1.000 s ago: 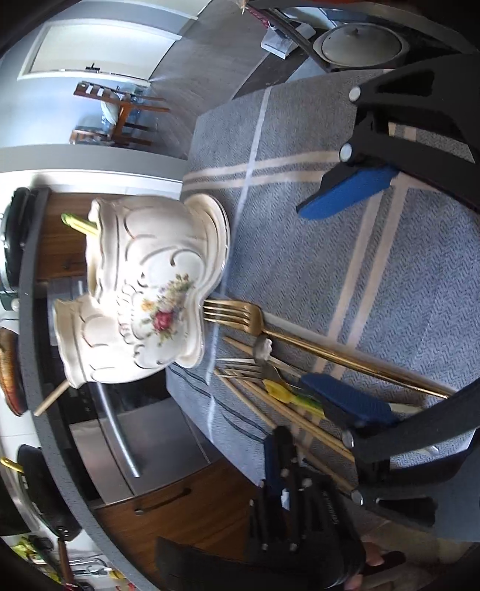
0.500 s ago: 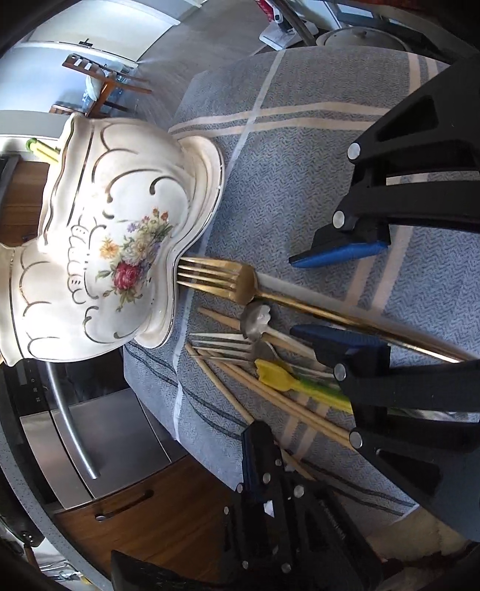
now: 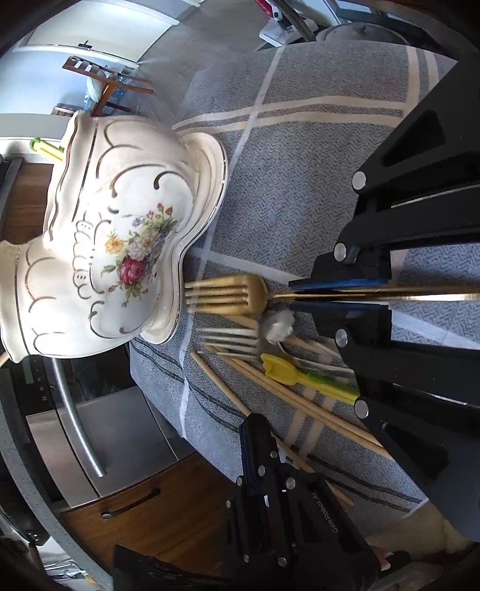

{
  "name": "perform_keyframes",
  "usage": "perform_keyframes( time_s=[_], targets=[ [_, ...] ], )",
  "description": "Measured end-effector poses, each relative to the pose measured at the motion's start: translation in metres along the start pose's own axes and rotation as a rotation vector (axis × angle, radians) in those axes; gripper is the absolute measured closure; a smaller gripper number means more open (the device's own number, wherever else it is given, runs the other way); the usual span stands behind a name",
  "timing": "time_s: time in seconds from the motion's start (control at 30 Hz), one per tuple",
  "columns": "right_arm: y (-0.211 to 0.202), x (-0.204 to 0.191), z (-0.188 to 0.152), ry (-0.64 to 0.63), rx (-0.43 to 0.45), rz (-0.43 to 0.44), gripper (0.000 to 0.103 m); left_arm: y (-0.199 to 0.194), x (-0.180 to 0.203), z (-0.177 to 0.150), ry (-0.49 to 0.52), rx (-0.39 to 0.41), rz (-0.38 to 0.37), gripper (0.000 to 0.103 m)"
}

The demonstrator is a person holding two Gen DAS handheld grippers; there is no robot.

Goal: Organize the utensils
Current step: 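Grasp the gold fork with the right tool while the left tool grasps another chopstick, then drop the gold fork into the shorter pot while the left tool drops its chopstick in the taller pot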

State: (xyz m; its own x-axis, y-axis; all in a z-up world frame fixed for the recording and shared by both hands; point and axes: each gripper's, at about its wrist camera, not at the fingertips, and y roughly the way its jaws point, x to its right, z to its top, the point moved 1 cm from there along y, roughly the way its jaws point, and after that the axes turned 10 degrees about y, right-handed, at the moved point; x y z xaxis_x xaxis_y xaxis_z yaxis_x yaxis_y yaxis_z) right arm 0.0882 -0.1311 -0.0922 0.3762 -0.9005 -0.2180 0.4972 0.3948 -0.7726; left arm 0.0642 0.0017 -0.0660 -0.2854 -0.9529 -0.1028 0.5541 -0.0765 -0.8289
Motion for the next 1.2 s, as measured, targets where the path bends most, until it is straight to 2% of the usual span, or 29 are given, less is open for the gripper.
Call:
perform_keyframes(
  time_s=[0.3, 0.4, 0.73, 0.97, 1.1, 1.2],
  targets=[
    [-0.037, 0.008, -0.006, 0.017, 0.105, 0.057, 0.097, -0.037, 0.002, -0.009, 0.004, 0.111, 0.004, 0.098],
    [-0.054, 0.010, -0.007, 0.018, 0.165, 0.083, 0.097, -0.049, -0.001, -0.009, -0.002, 0.150, -0.007, 0.098],
    [-0.111, 0.015, -0.023, -0.022, 0.402, 0.084, 0.097, -0.076, 0.001, -0.010, -0.003, 0.261, -0.019, 0.098],
    [-0.139, 0.016, -0.018, -0.013, 0.562, 0.073, 0.097, -0.108, -0.001, -0.003, 0.001, 0.464, -0.061, 0.098],
    [-0.154, 0.015, 0.002, -0.024, 0.652, 0.057, 0.097, -0.128, -0.004, 0.022, -0.003, 0.628, -0.068, 0.098],
    [-0.165, 0.016, 0.026, -0.022, 0.695, 0.064, 0.097, -0.131, -0.007, 0.051, -0.019, 0.692, -0.108, 0.098]
  ],
)
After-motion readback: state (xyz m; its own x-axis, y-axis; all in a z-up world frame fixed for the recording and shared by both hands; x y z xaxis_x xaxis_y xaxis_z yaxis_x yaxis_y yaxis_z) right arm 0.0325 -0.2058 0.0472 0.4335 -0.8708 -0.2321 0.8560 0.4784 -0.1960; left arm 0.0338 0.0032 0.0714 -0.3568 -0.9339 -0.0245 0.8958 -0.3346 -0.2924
